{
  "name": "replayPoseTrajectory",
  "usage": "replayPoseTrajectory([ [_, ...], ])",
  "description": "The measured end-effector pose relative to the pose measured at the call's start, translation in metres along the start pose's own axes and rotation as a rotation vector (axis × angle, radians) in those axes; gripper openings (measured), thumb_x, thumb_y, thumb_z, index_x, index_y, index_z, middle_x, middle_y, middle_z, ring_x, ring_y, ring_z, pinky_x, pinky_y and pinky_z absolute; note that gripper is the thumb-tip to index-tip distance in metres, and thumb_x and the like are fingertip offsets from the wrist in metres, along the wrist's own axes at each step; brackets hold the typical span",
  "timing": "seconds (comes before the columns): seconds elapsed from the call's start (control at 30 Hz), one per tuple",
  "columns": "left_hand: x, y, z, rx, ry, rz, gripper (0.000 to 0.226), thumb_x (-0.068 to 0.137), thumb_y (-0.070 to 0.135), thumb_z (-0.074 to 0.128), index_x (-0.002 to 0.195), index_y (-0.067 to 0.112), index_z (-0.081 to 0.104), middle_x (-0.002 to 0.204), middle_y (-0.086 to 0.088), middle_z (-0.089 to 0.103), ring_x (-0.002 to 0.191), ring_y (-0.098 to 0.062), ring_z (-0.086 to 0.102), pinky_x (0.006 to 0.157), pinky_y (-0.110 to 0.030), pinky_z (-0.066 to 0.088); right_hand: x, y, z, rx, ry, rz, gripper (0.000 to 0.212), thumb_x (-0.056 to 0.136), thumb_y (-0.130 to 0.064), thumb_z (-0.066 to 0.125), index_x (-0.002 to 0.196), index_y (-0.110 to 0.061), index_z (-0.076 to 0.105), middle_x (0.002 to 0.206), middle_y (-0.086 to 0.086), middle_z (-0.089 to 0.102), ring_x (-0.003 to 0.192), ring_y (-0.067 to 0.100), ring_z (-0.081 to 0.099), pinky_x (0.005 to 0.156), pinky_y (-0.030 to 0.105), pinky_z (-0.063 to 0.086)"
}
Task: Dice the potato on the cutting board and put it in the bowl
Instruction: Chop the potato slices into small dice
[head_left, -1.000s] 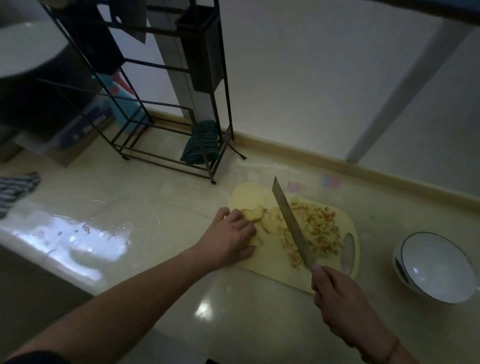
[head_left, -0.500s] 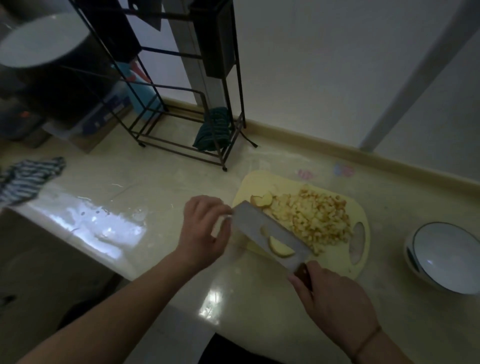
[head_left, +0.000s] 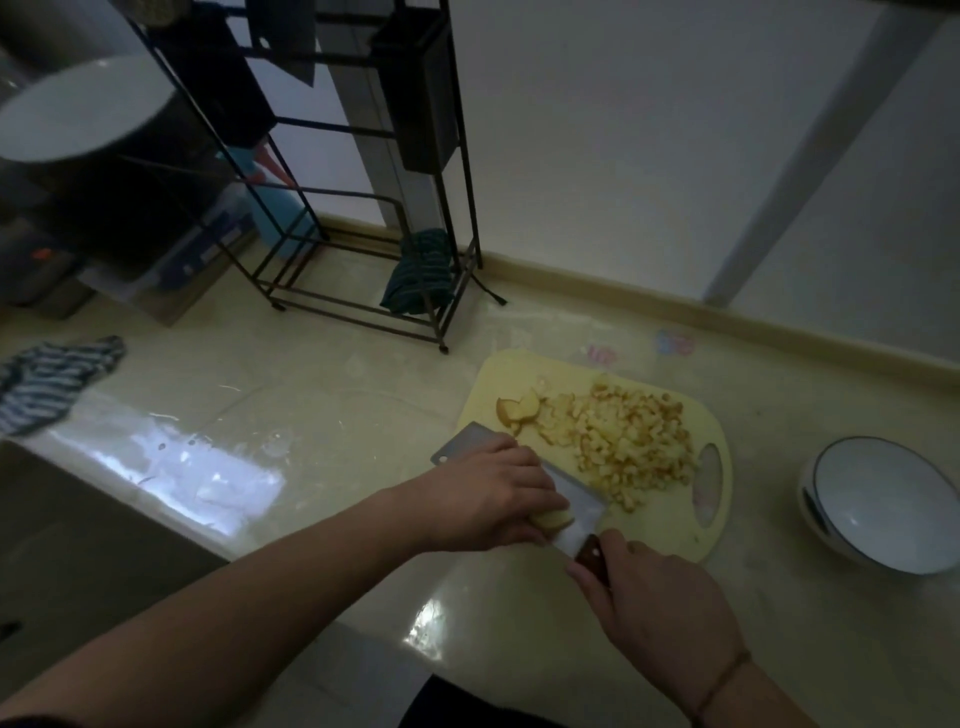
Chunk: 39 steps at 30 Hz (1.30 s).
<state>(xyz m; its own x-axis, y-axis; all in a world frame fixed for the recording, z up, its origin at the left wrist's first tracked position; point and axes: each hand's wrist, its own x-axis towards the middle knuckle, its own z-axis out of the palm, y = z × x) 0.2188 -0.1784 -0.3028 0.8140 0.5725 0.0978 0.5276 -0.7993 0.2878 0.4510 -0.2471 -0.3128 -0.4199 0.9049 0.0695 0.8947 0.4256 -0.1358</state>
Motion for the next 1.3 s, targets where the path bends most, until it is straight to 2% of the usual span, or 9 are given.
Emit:
replayPoseTrajectory([
  [0.3,-0.006,0.013,0.007,0.042,0.21,0.151,0.023,0.099,0.025,0.063,0.107,0.007,0.075,0.101,-0.007,0.069,0.091,-0.025,0.061,0.086,-0.036,0.046,-0.009,-0.001,-0.011,0.06,-0.014,0.057,0.059,0.095,-0.06,0.023,0.07,-0.021,0.058,0.044,-0.003,0.049,0.028,0.016,0.045,0.033,0.023,0.021],
  [0.4,-0.011,0.013,0.007,0.115,0.328,0.236,0.019,0.094,0.022,0.07,0.104,0.006,0.076,0.099,-0.008,0.071,0.086,-0.025,0.064,0.081,-0.033,0.047,-0.013,0.006,-0.018,0.079,-0.096,0.124,0.048,0.09,-0.059,0.032,0.07,-0.022,0.056,0.043,-0.002,0.049,0.029,0.015,0.046,0.038,0.022,0.015],
  [0.5,-0.015,0.006,0.013,0.122,0.416,0.186,0.021,0.094,0.02,0.068,0.108,0.006,0.074,0.104,-0.009,0.07,0.084,-0.025,0.061,0.076,-0.032,0.046,-0.018,0.019,-0.023,0.128,-0.187,0.279,0.048,0.094,-0.064,0.026,0.078,-0.026,0.05,0.053,0.001,0.058,0.041,0.017,0.058,0.038,0.028,0.026],
  [0.6,-0.012,-0.005,0.034,0.042,0.397,0.115,0.024,0.099,0.011,0.059,0.117,0.0,0.068,0.111,-0.016,0.067,0.089,-0.028,0.062,0.078,-0.035,0.05,-0.025,0.031,-0.031,0.254,-0.099,0.48,0.053,0.08,-0.072,0.015,0.087,-0.031,0.047,0.072,0.001,0.066,0.07,0.021,0.066,0.056,0.036,0.045],
  [0.77,-0.005,-0.019,0.073,-0.028,0.256,0.081,0.028,0.105,0.012,0.045,0.118,-0.001,0.067,0.12,-0.019,0.066,0.108,-0.033,0.063,0.09,-0.042,0.053,-0.034,0.042,-0.039,0.373,-0.059,0.597,0.056,0.074,-0.075,0.022,0.077,-0.026,0.051,0.059,0.0,0.059,0.06,0.02,0.06,0.057,0.04,0.049],
  [0.9,-0.014,-0.029,0.075,0.012,0.212,0.075,0.03,0.104,0.016,0.046,0.112,0.005,0.073,0.126,-0.015,0.066,0.117,-0.033,0.06,0.104,-0.045,0.045,-0.033,0.036,-0.04,0.443,-0.06,0.598,0.056,0.073,-0.074,0.026,0.073,-0.024,0.051,0.055,0.003,0.057,0.058,0.021,0.059,0.056,0.041,0.047],
  [0.97,-0.02,-0.031,0.071,0.016,0.239,-0.006,0.025,0.099,0.018,0.056,0.114,0.006,0.073,0.129,-0.015,0.064,0.119,-0.034,0.058,0.105,-0.042,0.044,-0.033,0.031,-0.038,0.481,-0.046,0.606,0.06,0.073,-0.077,0.024,0.071,-0.024,0.051,0.054,0.003,0.057,0.055,0.019,0.057,0.054,0.04,0.046],
  [1.1,-0.016,-0.035,0.058,-0.111,0.203,-0.488,0.04,0.09,0.033,0.065,0.122,0.009,0.068,0.123,-0.011,0.064,0.108,-0.028,0.059,0.092,-0.04,0.053,-0.033,0.021,-0.032,0.532,-0.028,0.611,0.084,0.061,-0.097,0.006,0.069,-0.026,0.05,0.048,-0.001,0.052,0.056,0.02,0.059,0.048,0.032,0.04],
  [1.3,0.0,-0.033,0.041,-0.302,0.11,-0.707,0.039,0.089,0.025,0.07,0.125,0.013,0.065,0.119,-0.004,0.063,0.104,-0.02,0.061,0.09,-0.025,0.046,-0.027,0.011,-0.027,0.66,-0.01,0.636,0.087,0.059,-0.099,0.014,0.07,-0.024,0.056,0.055,-0.005,0.061,0.054,0.012,0.059,0.052,0.027,0.041],
])
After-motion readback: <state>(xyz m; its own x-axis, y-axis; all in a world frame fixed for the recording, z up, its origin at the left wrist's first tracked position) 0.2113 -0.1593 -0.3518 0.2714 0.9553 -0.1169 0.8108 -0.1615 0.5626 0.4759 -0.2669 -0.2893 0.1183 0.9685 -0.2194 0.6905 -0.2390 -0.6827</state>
